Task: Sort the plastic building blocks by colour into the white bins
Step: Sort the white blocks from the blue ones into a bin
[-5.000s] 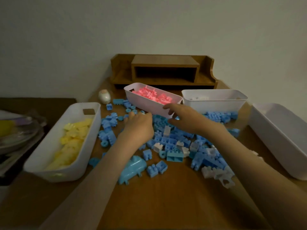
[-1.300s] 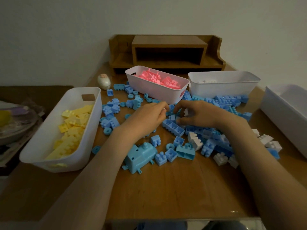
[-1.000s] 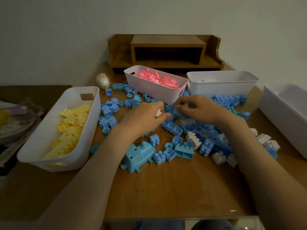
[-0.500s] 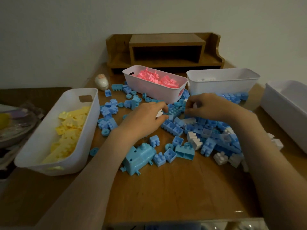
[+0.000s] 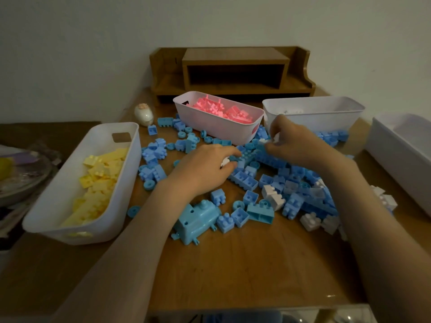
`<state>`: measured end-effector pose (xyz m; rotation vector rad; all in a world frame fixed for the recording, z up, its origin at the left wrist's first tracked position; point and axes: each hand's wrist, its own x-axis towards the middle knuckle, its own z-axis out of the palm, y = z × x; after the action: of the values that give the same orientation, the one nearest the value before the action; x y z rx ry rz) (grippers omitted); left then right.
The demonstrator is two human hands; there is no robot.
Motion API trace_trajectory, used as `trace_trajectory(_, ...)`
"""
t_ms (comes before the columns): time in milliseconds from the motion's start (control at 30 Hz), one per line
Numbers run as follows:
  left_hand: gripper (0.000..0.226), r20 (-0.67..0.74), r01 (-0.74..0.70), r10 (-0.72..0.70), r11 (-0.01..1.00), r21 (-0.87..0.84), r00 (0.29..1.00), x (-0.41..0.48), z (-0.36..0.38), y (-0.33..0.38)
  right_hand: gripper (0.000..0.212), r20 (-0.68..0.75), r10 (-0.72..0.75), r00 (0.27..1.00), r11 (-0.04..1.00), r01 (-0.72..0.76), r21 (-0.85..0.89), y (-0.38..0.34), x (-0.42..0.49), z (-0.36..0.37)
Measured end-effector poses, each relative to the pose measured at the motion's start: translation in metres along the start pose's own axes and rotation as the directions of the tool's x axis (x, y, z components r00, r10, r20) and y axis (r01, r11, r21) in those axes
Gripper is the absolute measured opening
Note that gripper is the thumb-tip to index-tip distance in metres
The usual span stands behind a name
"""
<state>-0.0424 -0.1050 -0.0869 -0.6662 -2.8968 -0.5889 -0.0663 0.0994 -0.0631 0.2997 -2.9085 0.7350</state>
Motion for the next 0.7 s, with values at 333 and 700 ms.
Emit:
trace_trajectory(333,0.028,-0.042,0.018,-0.018,1.0,-0.013,0.999,0.001,0.001,-0.001,0.04,0.077,0.025,0.997,0.987,-0.013,-0.157,0.016,0.011,0.01)
trace_trajectory(700,0.029,-0.063,-0.018,0.017,1.0,-0.023,0.998,0.001,0.0,0.001,0.015,0.067,-0.007,0.998,1.0,0.006,0.011,0.007,0.007,0.007)
